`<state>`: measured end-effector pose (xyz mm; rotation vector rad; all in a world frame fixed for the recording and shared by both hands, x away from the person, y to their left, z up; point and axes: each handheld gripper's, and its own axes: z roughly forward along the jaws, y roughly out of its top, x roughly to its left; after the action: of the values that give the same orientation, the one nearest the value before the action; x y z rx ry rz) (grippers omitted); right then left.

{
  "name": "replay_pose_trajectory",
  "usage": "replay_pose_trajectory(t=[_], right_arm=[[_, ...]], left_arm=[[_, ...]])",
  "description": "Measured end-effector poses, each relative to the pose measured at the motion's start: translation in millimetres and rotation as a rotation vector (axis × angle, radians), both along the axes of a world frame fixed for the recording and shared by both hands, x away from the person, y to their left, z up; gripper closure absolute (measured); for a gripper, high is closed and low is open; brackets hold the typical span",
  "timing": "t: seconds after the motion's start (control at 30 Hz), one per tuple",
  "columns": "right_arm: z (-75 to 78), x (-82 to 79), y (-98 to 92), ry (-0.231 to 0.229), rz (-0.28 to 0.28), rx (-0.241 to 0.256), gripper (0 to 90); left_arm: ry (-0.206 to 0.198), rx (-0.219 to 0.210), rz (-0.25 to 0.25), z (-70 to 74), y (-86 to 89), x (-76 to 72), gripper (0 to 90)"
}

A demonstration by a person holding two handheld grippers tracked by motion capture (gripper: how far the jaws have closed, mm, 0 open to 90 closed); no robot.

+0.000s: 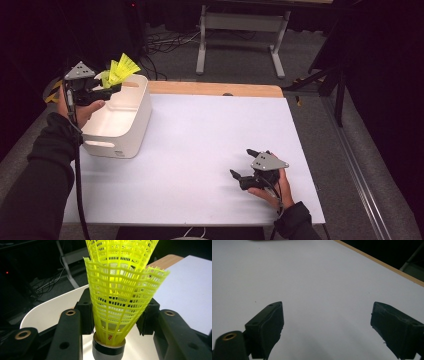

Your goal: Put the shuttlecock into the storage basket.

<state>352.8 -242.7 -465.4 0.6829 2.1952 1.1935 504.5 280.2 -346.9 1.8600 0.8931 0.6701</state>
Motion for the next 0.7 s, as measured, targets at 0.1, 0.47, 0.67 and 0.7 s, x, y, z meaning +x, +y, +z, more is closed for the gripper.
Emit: replay_pose_trajectory(t=[0.1,0.47,0.67,0.7], right_arm=[[0.5,0.2,-0.8,-0.002,-0.002,0.003,12.8],[2.0,0.5,-1.5,-0.011,0.007,-0.002,12.8],[1.4,1.0,-1.9,-0.007,0.010,-0.001,12.8],[1.2,1.1,-1.9,-0.007,0.010,-0.003,12.8]], left_arm=[[0.031,-0.008,0.013,-4.1,-0.3,7.0,57.0],[0.140,0.044,0.047,-16.4,-4.1,32.8,57.2],[0.192,0.091,0.064,-24.5,-5.4,39.1,57.2],[0.200,0.103,0.068,-25.8,-5.4,40.0,57.2]])
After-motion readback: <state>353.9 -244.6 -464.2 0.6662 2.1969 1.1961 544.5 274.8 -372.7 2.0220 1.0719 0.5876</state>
